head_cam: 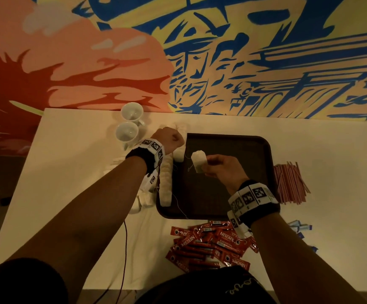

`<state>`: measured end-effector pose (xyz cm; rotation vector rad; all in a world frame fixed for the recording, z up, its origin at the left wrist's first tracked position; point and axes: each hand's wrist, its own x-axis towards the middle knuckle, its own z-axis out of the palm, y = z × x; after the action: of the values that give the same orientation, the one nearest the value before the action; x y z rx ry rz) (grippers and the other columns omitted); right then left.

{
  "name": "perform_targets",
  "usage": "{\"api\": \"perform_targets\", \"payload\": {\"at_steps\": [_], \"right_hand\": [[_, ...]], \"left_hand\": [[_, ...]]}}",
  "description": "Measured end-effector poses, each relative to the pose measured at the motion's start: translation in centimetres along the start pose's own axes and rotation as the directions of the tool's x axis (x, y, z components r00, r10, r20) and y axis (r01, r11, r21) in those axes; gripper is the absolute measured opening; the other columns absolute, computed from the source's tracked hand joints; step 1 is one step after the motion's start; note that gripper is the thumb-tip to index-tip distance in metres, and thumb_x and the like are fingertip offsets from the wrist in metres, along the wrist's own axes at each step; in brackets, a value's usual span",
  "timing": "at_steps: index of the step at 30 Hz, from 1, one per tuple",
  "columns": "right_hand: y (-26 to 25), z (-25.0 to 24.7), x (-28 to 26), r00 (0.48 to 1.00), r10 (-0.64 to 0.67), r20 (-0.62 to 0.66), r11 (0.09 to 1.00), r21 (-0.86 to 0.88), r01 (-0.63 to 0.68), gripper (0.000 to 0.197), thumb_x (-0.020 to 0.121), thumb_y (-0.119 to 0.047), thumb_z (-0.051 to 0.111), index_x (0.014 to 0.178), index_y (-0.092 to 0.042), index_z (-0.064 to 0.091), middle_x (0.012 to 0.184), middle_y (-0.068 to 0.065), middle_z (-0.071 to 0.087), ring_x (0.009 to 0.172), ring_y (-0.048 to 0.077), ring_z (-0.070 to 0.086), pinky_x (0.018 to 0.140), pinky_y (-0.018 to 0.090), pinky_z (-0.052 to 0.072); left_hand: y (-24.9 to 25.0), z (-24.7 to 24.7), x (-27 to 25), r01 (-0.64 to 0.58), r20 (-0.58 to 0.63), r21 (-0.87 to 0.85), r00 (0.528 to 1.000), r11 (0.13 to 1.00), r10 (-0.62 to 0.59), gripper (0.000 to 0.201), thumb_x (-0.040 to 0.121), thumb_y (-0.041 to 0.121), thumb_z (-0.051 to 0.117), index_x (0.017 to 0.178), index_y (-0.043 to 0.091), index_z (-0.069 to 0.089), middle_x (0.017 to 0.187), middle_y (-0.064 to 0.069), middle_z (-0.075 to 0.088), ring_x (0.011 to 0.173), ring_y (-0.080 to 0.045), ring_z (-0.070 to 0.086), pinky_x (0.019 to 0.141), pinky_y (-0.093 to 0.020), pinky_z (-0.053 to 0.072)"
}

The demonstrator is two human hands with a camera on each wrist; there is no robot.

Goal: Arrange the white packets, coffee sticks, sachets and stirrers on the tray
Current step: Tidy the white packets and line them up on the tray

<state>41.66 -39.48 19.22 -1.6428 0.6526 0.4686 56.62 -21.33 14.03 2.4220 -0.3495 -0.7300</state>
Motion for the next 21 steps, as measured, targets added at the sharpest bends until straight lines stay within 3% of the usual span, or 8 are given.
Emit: {"api": "perform_targets", "payload": {"at_steps": [2, 4, 7, 11, 14, 17, 21], "right_hand": [[-0.1, 0.3, 0.1, 1.0, 0.002, 0.011, 1.0, -0.002, -0.002, 0.028, 0.09, -0.004, 0.071, 0.114, -0.018, 0.068, 0.116, -0.001, 0.067, 0.106, 0.015, 0.066, 0.095, 0.034, 0.057], [-0.3, 0.7, 0.2, 1.0, 0.001, 0.016, 1.0, 0.009, -0.001, 0.028, 0.089, -0.005, 0.074, 0.112, -0.019, 0.069, 0.113, -0.002, 0.068, 0.105, 0.016, 0.066, 0.094, 0.034, 0.057], [-0.6, 1.7, 0.5, 1.0, -0.019, 0.019, 0.999, 0.048, 0.018, 0.026, 0.084, -0.009, 0.08, 0.104, -0.021, 0.07, 0.109, 0.001, 0.072, 0.102, 0.018, 0.068, 0.086, 0.031, 0.057], [-0.6, 2.7, 1.4, 0.999, -0.014, 0.04, 0.999, 0.037, 0.013, 0.027, 0.084, -0.011, 0.081, 0.108, -0.016, 0.071, 0.107, 0.001, 0.073, 0.099, 0.018, 0.069, 0.086, 0.032, 0.058], [-0.3, 3.0, 2.7, 0.997, 0.052, 0.053, 0.999, 0.0, -0.052, 0.023, 0.091, -0.01, 0.074, 0.112, -0.017, 0.07, 0.107, -0.001, 0.07, 0.1, 0.017, 0.066, 0.09, 0.032, 0.058], [0.0, 3.1, 4.4, 0.99, 0.134, 0.033, 0.99, -0.038, -0.133, 0.017, 0.099, -0.01, 0.062, 0.113, -0.017, 0.068, 0.113, 0.006, 0.069, 0.103, 0.019, 0.065, 0.093, 0.033, 0.058], [-0.2, 3.3, 6.3, 0.983, 0.184, 0.024, 0.982, -0.041, -0.182, 0.026, 0.102, -0.002, 0.052, 0.124, -0.009, 0.065, 0.115, 0.008, 0.066, 0.106, 0.021, 0.064, 0.095, 0.034, 0.056]], "left_hand": [[1.6, -1.1, -1.9, 0.02, 0.162, -0.235, 0.987, 0.972, 0.019, 0.026, 0.094, 0.041, 0.065, 0.11, 0.023, 0.071, 0.109, 0.008, 0.07, 0.103, -0.012, 0.065, 0.087, -0.029, 0.054], [2.6, -2.0, -3.5, 0.08, 0.335, -0.354, 0.941, 0.932, 0.047, 0.037, 0.094, 0.045, 0.063, 0.123, 0.021, 0.067, 0.117, 0.006, 0.069, 0.106, -0.013, 0.066, 0.087, -0.031, 0.058], [2.5, -2.3, -4.8, 0.056, 0.409, -0.381, 0.906, 0.923, 0.114, 0.031, 0.091, 0.029, 0.071, 0.121, 0.022, 0.068, 0.114, 0.005, 0.071, 0.103, -0.01, 0.068, 0.085, -0.029, 0.059], [1.2, -1.7, -4.7, 0.003, 0.314, -0.341, 0.943, 0.94, 0.111, 0.02, 0.087, 0.013, 0.076, 0.107, 0.01, 0.072, 0.095, -0.004, 0.074, 0.083, -0.014, 0.07, 0.076, -0.028, 0.059], [-0.2, -0.8, -3.9, -0.011, 0.162, -0.222, 0.986, 0.975, 0.048, 0.015, 0.086, 0.015, 0.076, 0.101, 0.011, 0.074, 0.093, -0.004, 0.072, 0.075, -0.013, 0.067, 0.068, -0.025, 0.055], [-1.7, 0.3, -3.0, -0.028, 0.038, -0.059, 0.999, 0.998, 0.03, 0.009, 0.086, 0.027, 0.074, 0.094, 0.023, 0.074, 0.101, 0.003, 0.071, 0.091, -0.014, 0.066, 0.076, -0.026, 0.048], [-1.7, 1.7, -2.3, -0.03, 0.106, 0.127, 0.994, 0.991, 0.017, 0.015, 0.09, 0.027, 0.065, 0.102, 0.022, 0.073, 0.106, -0.002, 0.07, 0.099, -0.021, 0.064, 0.085, -0.031, 0.05]]}}
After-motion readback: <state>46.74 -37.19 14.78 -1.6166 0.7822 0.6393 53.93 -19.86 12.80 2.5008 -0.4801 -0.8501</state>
